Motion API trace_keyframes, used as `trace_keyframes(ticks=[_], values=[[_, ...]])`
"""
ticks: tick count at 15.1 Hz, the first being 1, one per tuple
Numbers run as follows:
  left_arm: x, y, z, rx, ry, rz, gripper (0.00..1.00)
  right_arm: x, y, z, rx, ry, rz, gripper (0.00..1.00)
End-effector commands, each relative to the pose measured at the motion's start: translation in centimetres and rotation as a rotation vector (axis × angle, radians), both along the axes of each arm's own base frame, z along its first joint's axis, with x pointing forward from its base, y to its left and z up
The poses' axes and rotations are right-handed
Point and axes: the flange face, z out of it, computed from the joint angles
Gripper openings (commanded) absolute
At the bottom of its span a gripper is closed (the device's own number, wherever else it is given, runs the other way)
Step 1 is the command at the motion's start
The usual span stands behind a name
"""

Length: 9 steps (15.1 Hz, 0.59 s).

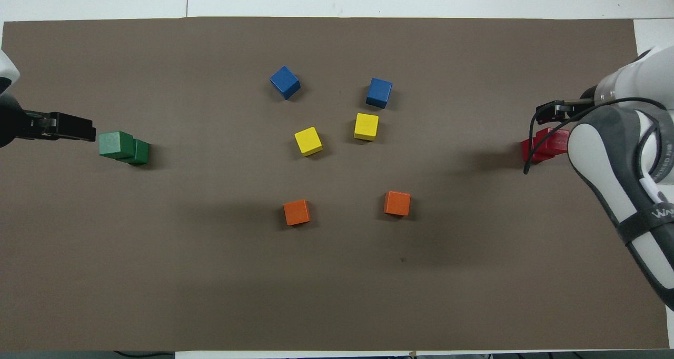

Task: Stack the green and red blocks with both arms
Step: 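Lower the held red cube onto the other red cube with the right gripper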

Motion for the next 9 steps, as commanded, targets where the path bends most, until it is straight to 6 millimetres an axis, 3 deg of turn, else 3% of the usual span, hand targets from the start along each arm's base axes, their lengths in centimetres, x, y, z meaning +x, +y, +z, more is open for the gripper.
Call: trace_keyframes(ticks=[1, 2, 6, 9], values=[[-0.3, -0.1, 0.5, -0.010, -0.010, 0.011, 1.00, -0.4, 2.5, 5.6, 0.023, -0.014, 0.029, 1.00], [-0.3, -0.1, 0.5, -0.010, -0.010, 0.011, 1.00, -1.2, 3.3, 7.6, 0.025, -0.036, 0.043, 1.00], [-0.3, -0.1, 0.6, -0.010, -0.013, 0.010, 1.00, -3.8, 4.1, 11.4, 0.026, -0.016, 0.057, 1.00], [-0.3, -0.1, 0.5, -0.009, -0.011, 0.010, 1.00, -5.3, 4.1, 12.6, 0.026, 0.032, 0.074, 1.00]])
